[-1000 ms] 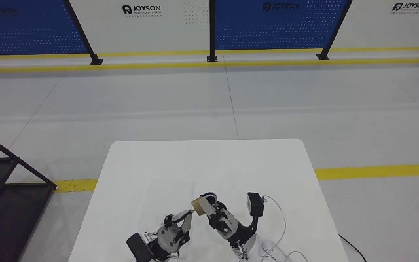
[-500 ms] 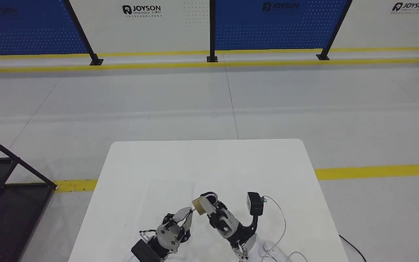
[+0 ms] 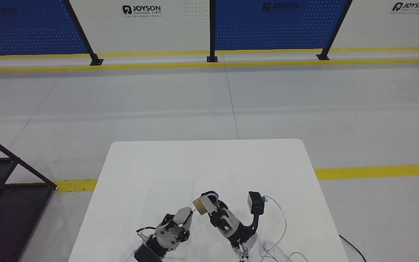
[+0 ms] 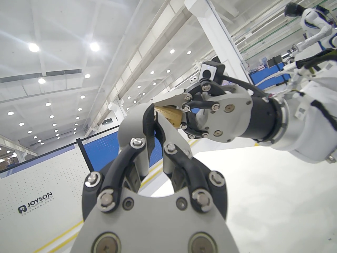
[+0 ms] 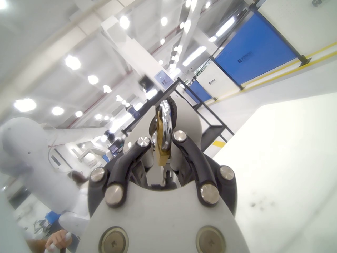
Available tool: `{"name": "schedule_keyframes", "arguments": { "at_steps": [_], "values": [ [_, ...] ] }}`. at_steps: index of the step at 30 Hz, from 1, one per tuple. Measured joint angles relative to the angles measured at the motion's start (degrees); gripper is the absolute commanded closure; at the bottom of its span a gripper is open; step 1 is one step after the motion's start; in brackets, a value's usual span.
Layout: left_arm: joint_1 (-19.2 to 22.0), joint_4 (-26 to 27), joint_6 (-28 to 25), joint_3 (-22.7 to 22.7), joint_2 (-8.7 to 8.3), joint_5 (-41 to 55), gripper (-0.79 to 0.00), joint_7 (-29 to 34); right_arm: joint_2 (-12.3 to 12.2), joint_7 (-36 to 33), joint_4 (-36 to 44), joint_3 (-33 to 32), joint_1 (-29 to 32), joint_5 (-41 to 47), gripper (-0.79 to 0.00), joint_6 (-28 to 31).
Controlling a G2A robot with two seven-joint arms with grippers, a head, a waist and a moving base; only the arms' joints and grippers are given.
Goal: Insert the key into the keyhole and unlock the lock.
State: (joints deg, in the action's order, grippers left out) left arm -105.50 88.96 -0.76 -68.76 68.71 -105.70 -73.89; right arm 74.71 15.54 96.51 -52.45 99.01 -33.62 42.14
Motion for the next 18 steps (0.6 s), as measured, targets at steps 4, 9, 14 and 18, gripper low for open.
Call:
{"name": "schedule_keyframes", "arguments": {
  "at_steps": [4,9,14,18],
  "values": [
    [0.2,-0.2,0.4,0.2,-0.11,0.1,-0.305,-0.5,0.0,-0.2,0.0,0.0,0.0,0.1,0.000,-0.2],
    [0.2,0.1,-0.6,0.7,-0.17,2.5,-0.785,-1.1,-0.1,-0.2,0.0,-0.1,-0.1,0.2,0.000,-0.2],
    [-0.2,0.4,-1.3,0.3,-0.44,3.4,-0.785,-2.2,-0.1,-0.1,0.0,-0.3,-0.1,0.4,0.000,-0.2],
    [-0.7,0.5,-3.0,0.1,-0.68,5.0,-0.785,-2.8,-0.1,0.5,0.2,-0.5,-0.1,0.2,0.000,0.0]
  ]
}}
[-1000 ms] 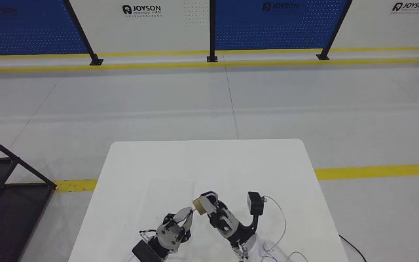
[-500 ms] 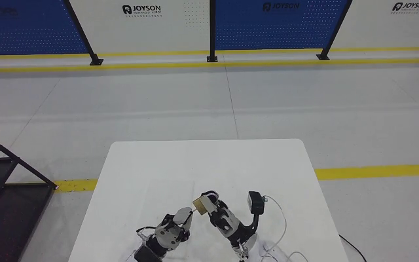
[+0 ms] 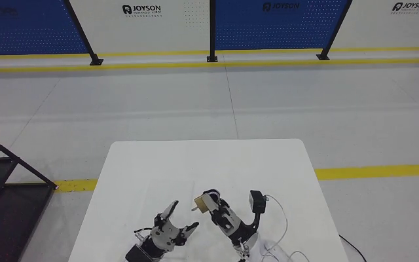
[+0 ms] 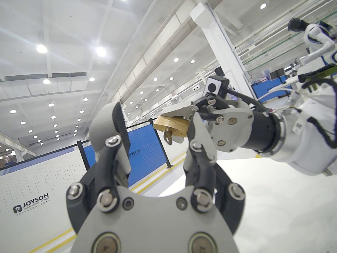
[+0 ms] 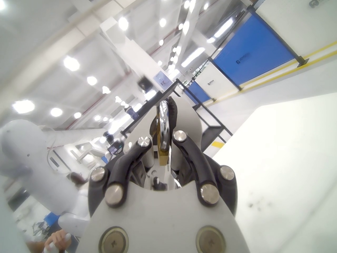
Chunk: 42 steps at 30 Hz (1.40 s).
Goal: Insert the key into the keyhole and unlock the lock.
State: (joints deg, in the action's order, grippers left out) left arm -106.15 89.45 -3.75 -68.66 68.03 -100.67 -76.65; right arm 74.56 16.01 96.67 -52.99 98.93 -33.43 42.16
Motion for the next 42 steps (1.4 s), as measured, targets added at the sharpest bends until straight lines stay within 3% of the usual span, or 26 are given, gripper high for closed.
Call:
{"name": "schedule_keyframes", "arguments": {
  "at_steps": [10,16,17,18,19,20,22,28,30,36,39,42],
  "values": [
    [-1.9,-0.5,-14.7,-0.3,-0.60,12.2,-0.785,0.6,0.1,9.7,0.1,-0.6,0.1,-17.4,0.000,-0.7],
    [-3.3,-0.8,-22.9,-1.5,-1.35,15.8,-0.785,4.8,0.4,15.7,-1.5,0.6,-0.8,-24.7,0.000,-1.9],
    [-3.3,-0.8,-23.7,-1.6,-1.44,16.0,-0.690,5.4,0.5,16.4,-1.8,0.8,-0.9,-25.0,0.000,-2.2],
    [-3.4,-0.8,-24.6,-1.5,-1.53,16.2,-0.539,6.2,0.6,17.1,-2.3,1.1,-1.0,-24.7,0.000,-2.6],
    [-3.5,-0.8,-25.2,-1.4,-1.57,16.4,-0.456,6.7,0.7,17.3,-2.5,1.2,-1.2,-24.2,0.000,-2.7],
    [-3.4,-0.7,-25.6,-1.2,-1.61,16.4,-0.366,7.3,0.7,17.4,-2.8,1.4,-1.3,-23.6,0.000,-2.7],
    [-3.2,-0.7,-25.9,-0.7,-1.65,15.9,-0.308,8.3,0.8,17.0,-3.2,1.8,-1.7,-22.1,0.000,-2.6],
    [-2.1,-0.9,-24.1,1.0,-1.55,14.4,-0.265,9.7,0.8,14.7,-3.6,2.1,-2.2,-18.6,0.000,-1.9],
    [-1.7,-0.9,-23.8,1.7,-1.49,14.5,-0.212,9.7,0.8,14.0,-3.4,2.0,-2.2,-17.8,0.000,-1.9],
    [-0.9,-1.2,-21.5,2.8,-1.41,13.5,-0.206,10.2,0.6,12.2,-3.0,1.8,-2.1,-16.2,0.000,-1.5],
    [-0.6,-1.3,-20.8,3.4,-1.39,13.6,-0.256,10.4,0.5,11.3,-2.7,1.8,-1.9,-15.6,0.000,-1.0],
    [-0.4,-1.4,-20.4,3.7,-1.39,13.8,-0.256,10.7,0.4,10.7,-2.5,1.7,-1.8,-15.4,0.000,-0.7]
  ]
}}
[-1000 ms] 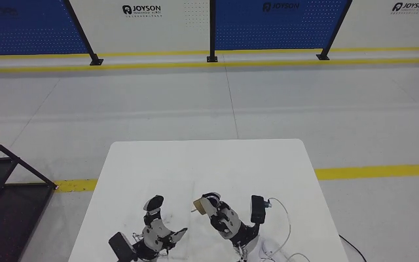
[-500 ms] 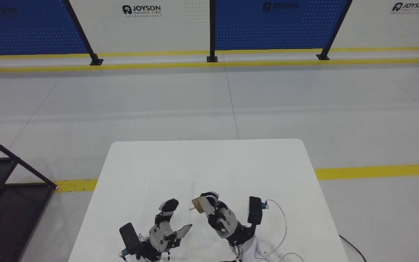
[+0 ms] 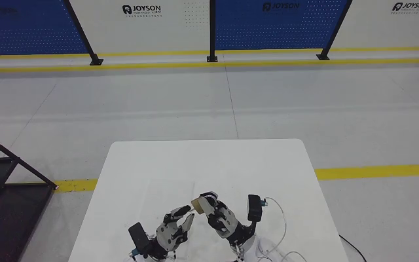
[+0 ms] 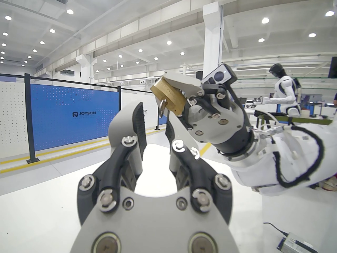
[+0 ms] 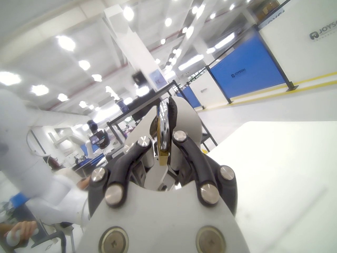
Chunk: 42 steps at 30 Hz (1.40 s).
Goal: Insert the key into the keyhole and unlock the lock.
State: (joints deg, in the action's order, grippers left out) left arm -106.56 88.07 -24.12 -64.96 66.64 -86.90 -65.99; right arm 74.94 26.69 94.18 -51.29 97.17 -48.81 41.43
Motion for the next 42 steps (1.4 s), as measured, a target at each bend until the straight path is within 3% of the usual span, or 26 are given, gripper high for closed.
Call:
{"name": "schedule_keyframes", "arguments": {
  "at_steps": [20,27,32,36,42],
  "values": [
    [0.5,-0.3,1.5,1.2,-0.58,-1.8,-0.132,-0.9,-0.3,-3.4,0.2,0.3,-0.2,1.6,0.000,-0.3],
    [0.7,-0.2,2.2,1.7,-0.72,-1.7,0.000,-1.3,-0.4,-3.8,0.4,0.2,0.0,1.7,0.000,-0.6],
    [0.8,-0.2,2.7,1.8,-0.84,-1.7,0.000,-1.1,-0.5,-4.1,0.5,0.3,0.0,1.9,0.000,-0.6],
    [0.8,-0.3,3.3,1.9,-0.92,-1.6,0.000,-1.4,-0.6,-5.2,0.5,0.3,0.1,2.2,-0.246,-1.0],
    [1.2,-0.4,4.1,2.0,-0.95,-0.7,0.000,-2.1,-0.8,-6.1,1.1,0.1,0.5,2.7,-0.265,-0.7]
  ]
}}
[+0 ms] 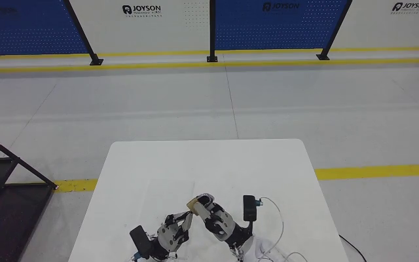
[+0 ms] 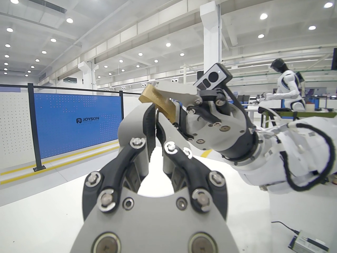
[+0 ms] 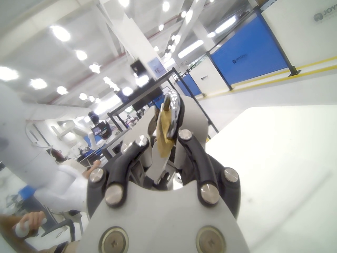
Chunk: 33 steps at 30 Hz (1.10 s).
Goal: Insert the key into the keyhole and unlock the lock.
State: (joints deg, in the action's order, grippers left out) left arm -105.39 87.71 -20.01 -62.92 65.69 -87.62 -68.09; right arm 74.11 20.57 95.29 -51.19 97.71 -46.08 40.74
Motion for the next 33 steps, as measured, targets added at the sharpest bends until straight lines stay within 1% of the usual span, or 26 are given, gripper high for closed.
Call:
{"name": "schedule_keyframes", "arguments": {
  "at_steps": [3,4,5,6,7,8,11,17,25,29,33],
  "values": [
    [0.0,0.1,0.1,-0.1,-0.06,0.4,0.000,-0.3,-0.1,-0.4,0.2,-0.2,0.1,0.2,-0.259,0.2],
    [0.0,0.1,0.2,-0.1,-0.08,0.4,0.000,-0.4,-0.1,-0.5,0.2,-0.2,0.1,0.2,-0.231,0.2],
    [0.0,0.1,0.2,-0.1,-0.10,0.4,0.000,-0.4,-0.2,-0.6,0.2,-0.2,0.1,0.2,-0.182,0.3],
    [0.0,0.2,0.2,-0.1,-0.13,0.5,0.000,-0.4,-0.2,-0.8,0.3,-0.3,0.1,0.2,-0.089,0.3],
    [0.0,0.2,0.2,-0.1,-0.16,0.5,0.000,-0.4,-0.3,-1.0,0.3,-0.3,0.1,0.2,-0.025,0.3],
    [0.0,0.2,0.3,-0.1,-0.18,0.5,0.000,-0.3,-0.3,-1.1,0.4,-0.3,0.1,0.2,0.000,0.3],
    [0.1,0.2,0.8,-0.1,-0.24,0.2,0.000,-0.3,-0.4,-1.5,0.4,-0.4,0.2,0.2,0.000,0.1],
    [0.7,-0.3,4.2,-0.1,-0.29,-2.0,0.000,-1.5,-0.5,-2.6,0.5,-0.3,0.2,0.7,0.000,-0.8],
    [1.5,-1.7,10.9,-0.8,-0.35,-5.4,0.000,-3.6,-0.6,-3.8,0.7,-0.3,0.1,2.0,0.000,-1.6],
    [2.0,-2.3,15.3,-1.0,-0.32,-7.8,0.000,-4.5,-0.7,-4.4,0.8,-0.3,0.1,2.4,0.000,-1.9],
    [2.4,-2.8,17.9,-0.8,-0.28,-9.5,0.000,-5.1,-0.7,-5.0,0.9,-0.2,0.0,2.8,0.000,-2.1]
  ]
}}
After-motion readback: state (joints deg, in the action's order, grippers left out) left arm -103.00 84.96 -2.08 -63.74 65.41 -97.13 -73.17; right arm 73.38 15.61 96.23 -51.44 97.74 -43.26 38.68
